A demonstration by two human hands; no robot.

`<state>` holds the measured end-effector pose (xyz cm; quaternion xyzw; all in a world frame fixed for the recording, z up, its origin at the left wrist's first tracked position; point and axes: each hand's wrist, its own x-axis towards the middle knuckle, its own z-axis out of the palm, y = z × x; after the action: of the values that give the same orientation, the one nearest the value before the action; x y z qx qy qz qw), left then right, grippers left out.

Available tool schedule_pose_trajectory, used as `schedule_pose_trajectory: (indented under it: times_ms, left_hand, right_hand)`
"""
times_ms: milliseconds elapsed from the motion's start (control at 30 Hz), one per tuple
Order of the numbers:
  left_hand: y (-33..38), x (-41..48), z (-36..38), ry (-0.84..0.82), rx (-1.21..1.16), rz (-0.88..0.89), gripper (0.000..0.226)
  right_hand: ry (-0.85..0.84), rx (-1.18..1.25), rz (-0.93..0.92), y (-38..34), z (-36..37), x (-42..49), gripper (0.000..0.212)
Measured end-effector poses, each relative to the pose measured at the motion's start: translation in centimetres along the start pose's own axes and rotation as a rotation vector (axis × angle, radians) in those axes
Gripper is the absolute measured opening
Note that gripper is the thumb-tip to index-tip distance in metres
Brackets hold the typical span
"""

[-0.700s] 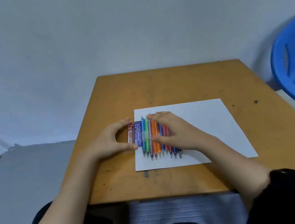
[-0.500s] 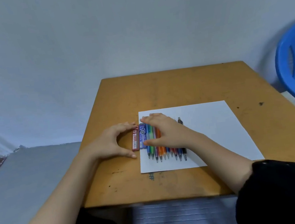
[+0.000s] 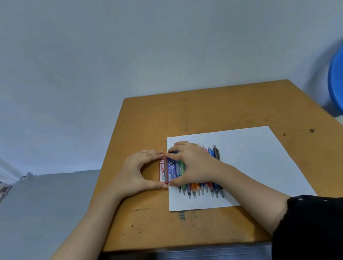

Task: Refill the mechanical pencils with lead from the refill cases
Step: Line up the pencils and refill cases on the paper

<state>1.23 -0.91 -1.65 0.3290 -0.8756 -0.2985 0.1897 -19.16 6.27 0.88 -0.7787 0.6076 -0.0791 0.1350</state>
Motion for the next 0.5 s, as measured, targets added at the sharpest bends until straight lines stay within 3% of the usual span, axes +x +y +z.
schedule_pose_trajectory:
  times_ms: [500]
  left_hand:
    - [4.0, 1.0, 0.1, 0.159, 0.006, 0.168, 0.074]
  right_hand:
    - [0.129, 0.265, 0.009, 2.4, -3.4, -5.0, 0.080]
